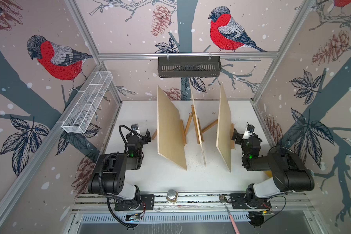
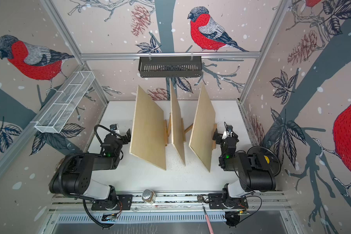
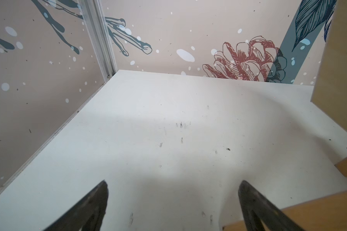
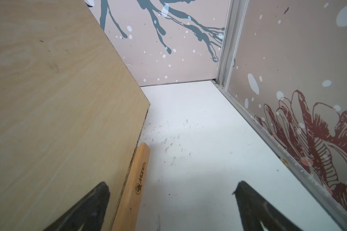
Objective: Disassemble the easel
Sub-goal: Pick up the drawing board from the easel.
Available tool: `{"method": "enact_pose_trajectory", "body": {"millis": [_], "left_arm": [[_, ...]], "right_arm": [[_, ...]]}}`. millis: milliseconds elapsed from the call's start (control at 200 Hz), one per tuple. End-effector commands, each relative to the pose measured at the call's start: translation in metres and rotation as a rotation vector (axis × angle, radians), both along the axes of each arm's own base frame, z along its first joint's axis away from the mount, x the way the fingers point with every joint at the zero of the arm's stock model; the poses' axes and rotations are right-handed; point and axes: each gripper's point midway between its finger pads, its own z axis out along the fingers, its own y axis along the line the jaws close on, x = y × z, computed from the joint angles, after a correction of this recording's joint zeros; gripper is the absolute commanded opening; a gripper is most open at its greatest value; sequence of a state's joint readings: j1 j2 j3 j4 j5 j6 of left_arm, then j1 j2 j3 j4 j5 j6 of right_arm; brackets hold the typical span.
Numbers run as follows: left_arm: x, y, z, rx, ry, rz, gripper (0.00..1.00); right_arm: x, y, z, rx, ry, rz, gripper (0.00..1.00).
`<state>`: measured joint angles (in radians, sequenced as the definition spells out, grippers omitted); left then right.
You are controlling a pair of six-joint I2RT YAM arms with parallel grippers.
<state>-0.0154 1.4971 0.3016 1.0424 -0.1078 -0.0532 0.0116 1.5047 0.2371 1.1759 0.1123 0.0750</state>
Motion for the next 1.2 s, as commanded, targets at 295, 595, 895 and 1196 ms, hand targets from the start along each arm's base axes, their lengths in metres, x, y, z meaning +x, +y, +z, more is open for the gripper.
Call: {"method": "enact_pose_trajectory", "body": {"millis": [295,595,895,1196], "left_arm": [[0.001,0.0,0.007,0.002,-0.028,-0.002,0.99],[0.001,-0.001,0.007,0.002,-0.029,-0.003,0.99],[0.001,0.0,0.007,0.002,-0.029,0.0,0.97],[0.003,0.051,0.023,-0.065,0.02,0.265,0.92]], "right_arm": [[0.001,-0.001,0.005,-0.008,-0.019,-0.004,0.99],[0.001,-0.001,0.005,-0.008,-0.017,-0.005,0.99],[0.001,-0.001,0.005,-0.008,-0.017,-0.005,0.99],[0.0,-0.001,0.005,-0.008,-0.02,-0.004,1.0]]}}
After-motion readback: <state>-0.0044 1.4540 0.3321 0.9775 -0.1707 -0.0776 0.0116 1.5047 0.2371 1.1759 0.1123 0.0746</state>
